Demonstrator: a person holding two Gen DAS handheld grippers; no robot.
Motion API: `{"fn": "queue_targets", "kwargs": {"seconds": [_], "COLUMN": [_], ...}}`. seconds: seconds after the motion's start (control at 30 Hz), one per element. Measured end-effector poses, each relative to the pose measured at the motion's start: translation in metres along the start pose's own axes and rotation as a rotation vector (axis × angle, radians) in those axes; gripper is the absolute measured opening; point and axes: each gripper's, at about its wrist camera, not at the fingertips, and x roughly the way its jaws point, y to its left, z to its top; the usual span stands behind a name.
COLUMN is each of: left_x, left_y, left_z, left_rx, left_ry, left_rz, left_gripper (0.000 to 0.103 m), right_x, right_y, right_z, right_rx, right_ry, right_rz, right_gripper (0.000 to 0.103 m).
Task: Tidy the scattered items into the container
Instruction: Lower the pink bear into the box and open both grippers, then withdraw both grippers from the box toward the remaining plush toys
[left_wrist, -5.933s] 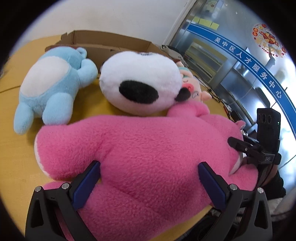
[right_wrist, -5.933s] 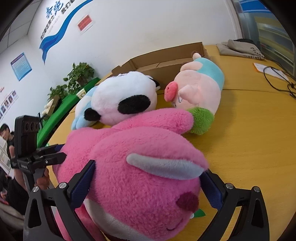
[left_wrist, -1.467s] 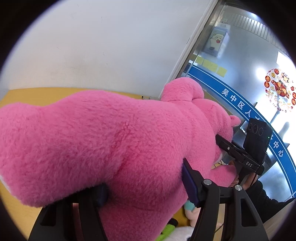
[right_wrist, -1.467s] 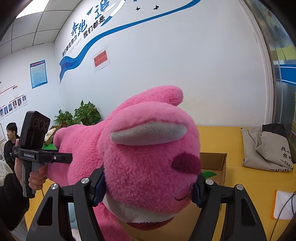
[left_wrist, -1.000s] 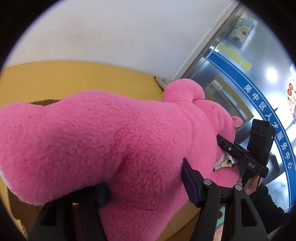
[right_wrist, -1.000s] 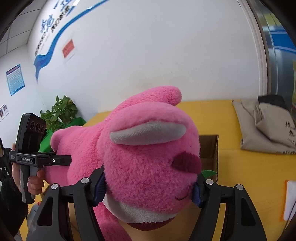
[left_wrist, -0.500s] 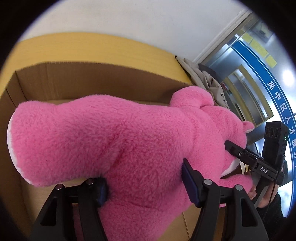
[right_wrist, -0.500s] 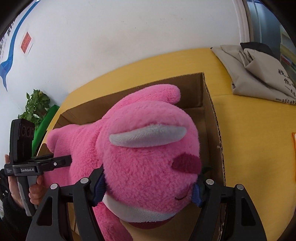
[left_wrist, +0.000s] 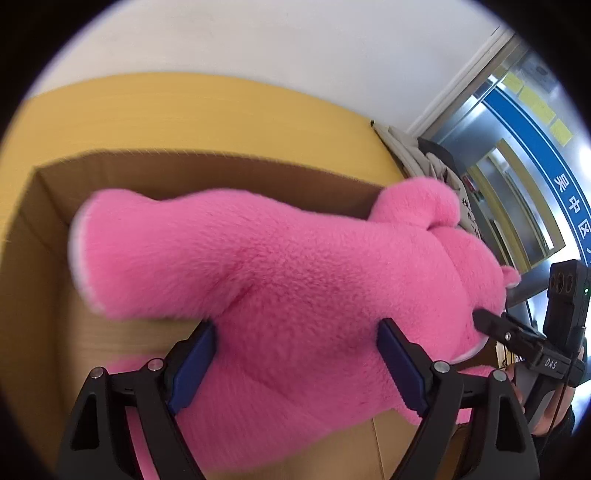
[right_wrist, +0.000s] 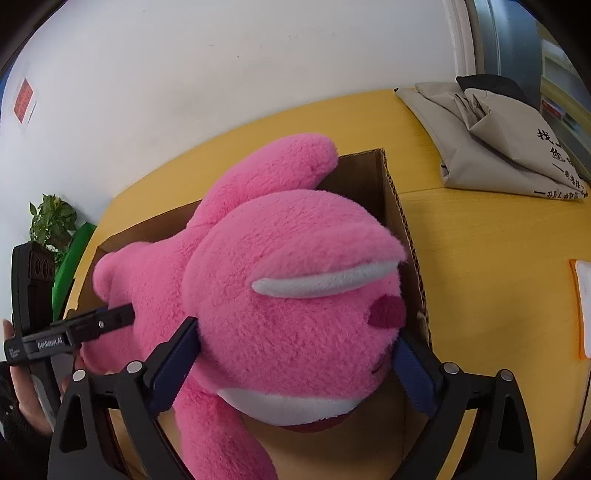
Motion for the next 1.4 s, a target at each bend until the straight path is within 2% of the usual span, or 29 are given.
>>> {"fn": "queue_targets", "kwargs": {"seconds": [0.07,0.2,0.33,0.5,0.6,0.67,0.73,0.77,0.83,0.93,1.0,1.07,1.1,1.2,1.4], "left_x": [-0.015,-0.037,-0.058,-0.093,-0.107,-0.107,-0.099,-0.095,-0.096,-0.093,-0.083,-0.078,-0.079,-0.082,-0.089], "left_y": [-0.002,-0.002,0.0,0.011,0.02,0.029,0.04,0.044,0.043,0.034,0.035,0.025,0.021,0.012,-0.004], "left_z": [-0.001,-0.006,-0.017,-0.05,-0.075,-0.092,-0.105,-0.111,-0.119,-0.126,-0.135,-0.144,-0.147,-0.151,-0.162], "left_rx": [0.021,0.039,0.059,0.093,0.078,0.06,0.014,-0.005,0.011,0.03,0.001,0.056,0.056,0.037,0.049], "left_ry": [-0.029,-0.055,-0.067,-0.071,-0.049,0.009,0.083,0.108,0.109,0.147,0.209,0.211,0.208,0.202,0.208], "left_rz": [0.045,0.061,0.109,0.169,0.179,0.211,0.251,0.244,0.242,0.234,0.193,0.259,0.266,0.265,0.246], "left_gripper": [0.087,0.087,0.087,0.087,0.087,0.087,0.087,0.086,0.085,0.085,0.085,0.079,0.077,0.077,0.077], "right_x": [-0.004,0.001,-0.006,-0.053,-0.083,-0.096,-0.098,-0.093,-0.075,-0.046,-0.036,-0.028,-0.025,-0.022,-0.026], "right_y": [0.004,0.011,0.002,-0.001,0.001,0.005,0.009,0.011,0.013,0.013,0.021,0.029,0.031,0.034,0.031], "right_z": [-0.004,-0.014,-0.018,-0.031,-0.049,-0.065,-0.081,-0.086,-0.094,-0.097,-0.1,-0.103,-0.106,-0.117,-0.122], "right_rx": [-0.015,-0.076,-0.069,-0.141,-0.206,-0.233,-0.239,-0.243,-0.238,-0.213,-0.262,-0.298,-0.315,-0.369,-0.354], "right_ry": [0.012,0.049,0.035,-0.062,-0.082,-0.084,-0.048,-0.015,0.071,0.173,0.203,0.262,0.282,0.301,0.32], "right_rz": [0.006,-0.013,-0.001,-0.045,0.016,0.041,0.063,0.082,0.098,0.059,0.023,0.01,0.002,-0.061,-0.077], "right_gripper": [0.102,0.103,0.103,0.103,0.103,0.103,0.103,0.103,0.103,0.103,0.103,0.103,0.103,0.102,0.101]}}
